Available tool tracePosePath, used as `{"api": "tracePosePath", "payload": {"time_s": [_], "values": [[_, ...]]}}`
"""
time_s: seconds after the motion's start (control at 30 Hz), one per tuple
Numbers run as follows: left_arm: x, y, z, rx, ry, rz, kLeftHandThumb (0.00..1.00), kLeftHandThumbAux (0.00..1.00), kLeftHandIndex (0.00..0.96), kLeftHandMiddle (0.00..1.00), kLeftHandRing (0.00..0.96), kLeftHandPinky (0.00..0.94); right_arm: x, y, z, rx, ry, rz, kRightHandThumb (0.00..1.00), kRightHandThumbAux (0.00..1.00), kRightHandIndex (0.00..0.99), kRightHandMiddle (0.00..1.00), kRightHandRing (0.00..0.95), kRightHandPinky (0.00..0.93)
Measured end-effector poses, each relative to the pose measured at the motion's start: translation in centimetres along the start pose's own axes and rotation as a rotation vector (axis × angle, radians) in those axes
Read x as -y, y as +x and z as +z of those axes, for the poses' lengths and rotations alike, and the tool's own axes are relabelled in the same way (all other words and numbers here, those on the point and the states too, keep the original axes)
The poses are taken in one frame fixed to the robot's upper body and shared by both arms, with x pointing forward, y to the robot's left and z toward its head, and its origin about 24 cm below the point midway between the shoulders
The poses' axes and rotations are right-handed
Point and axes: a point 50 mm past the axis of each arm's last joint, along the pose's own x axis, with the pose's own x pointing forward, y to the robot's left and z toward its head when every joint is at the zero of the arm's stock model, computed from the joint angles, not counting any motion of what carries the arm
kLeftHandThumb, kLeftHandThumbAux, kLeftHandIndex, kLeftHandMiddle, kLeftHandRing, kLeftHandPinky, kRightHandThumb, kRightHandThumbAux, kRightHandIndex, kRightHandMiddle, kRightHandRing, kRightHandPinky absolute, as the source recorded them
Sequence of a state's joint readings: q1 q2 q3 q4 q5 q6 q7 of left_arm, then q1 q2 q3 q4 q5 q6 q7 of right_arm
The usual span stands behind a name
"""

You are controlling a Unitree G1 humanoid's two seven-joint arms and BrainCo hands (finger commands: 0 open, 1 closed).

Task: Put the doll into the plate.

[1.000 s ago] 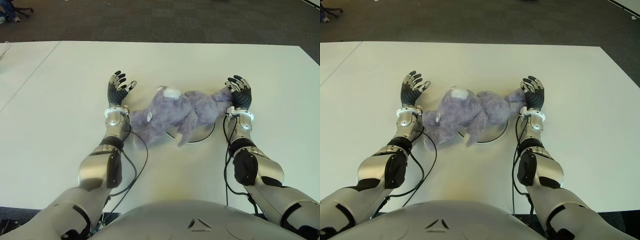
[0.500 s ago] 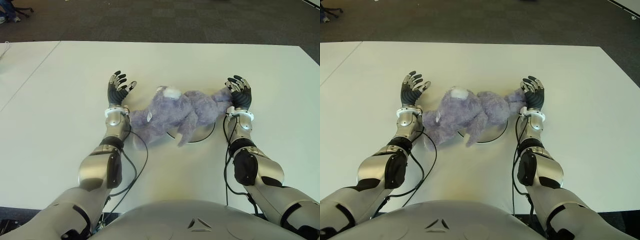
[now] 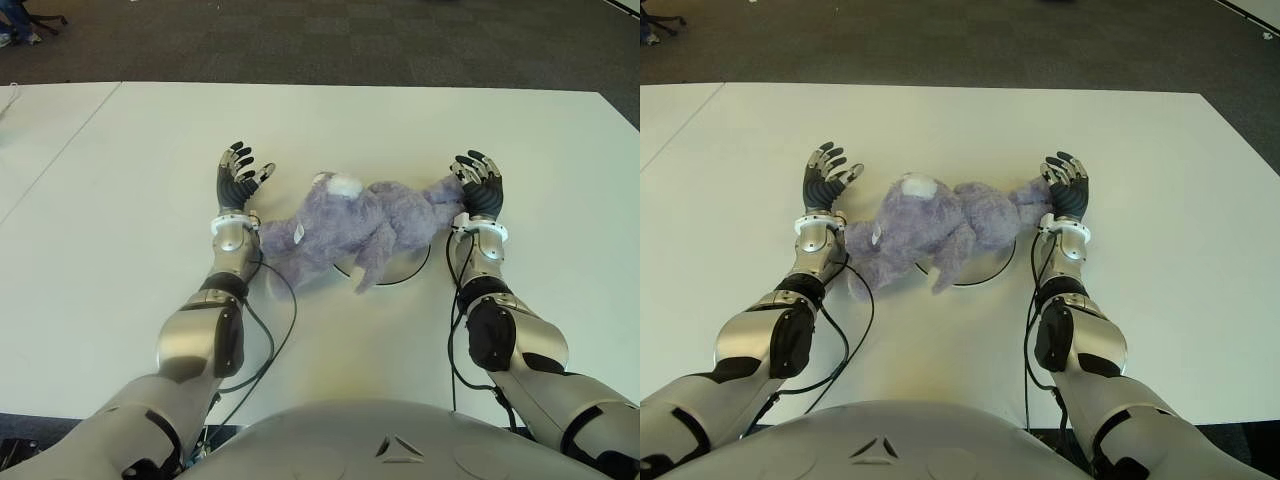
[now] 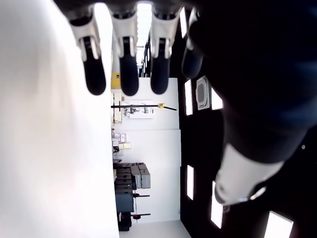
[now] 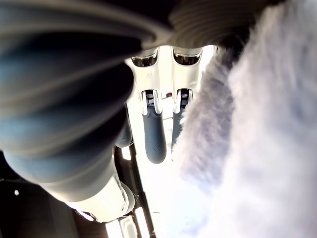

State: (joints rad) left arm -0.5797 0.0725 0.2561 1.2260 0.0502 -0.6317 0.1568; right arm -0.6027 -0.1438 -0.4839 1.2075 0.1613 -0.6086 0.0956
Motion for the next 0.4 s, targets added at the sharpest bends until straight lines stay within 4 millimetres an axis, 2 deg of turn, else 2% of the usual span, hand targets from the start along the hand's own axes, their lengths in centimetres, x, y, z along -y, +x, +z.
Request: {"api": "tracePosePath", "payload": {"time_s": [0.4], "values": [[0.0, 0.0, -0.01, -0.002, 0.002, 0.004, 0.051, 0.827, 0.171, 0.233, 0.251, 0.281, 0.0, 0.0, -0.01, 0.0, -0.003, -0.003, 0.379, 0.867, 0.277, 0.35, 0.38, 0.403]]}}
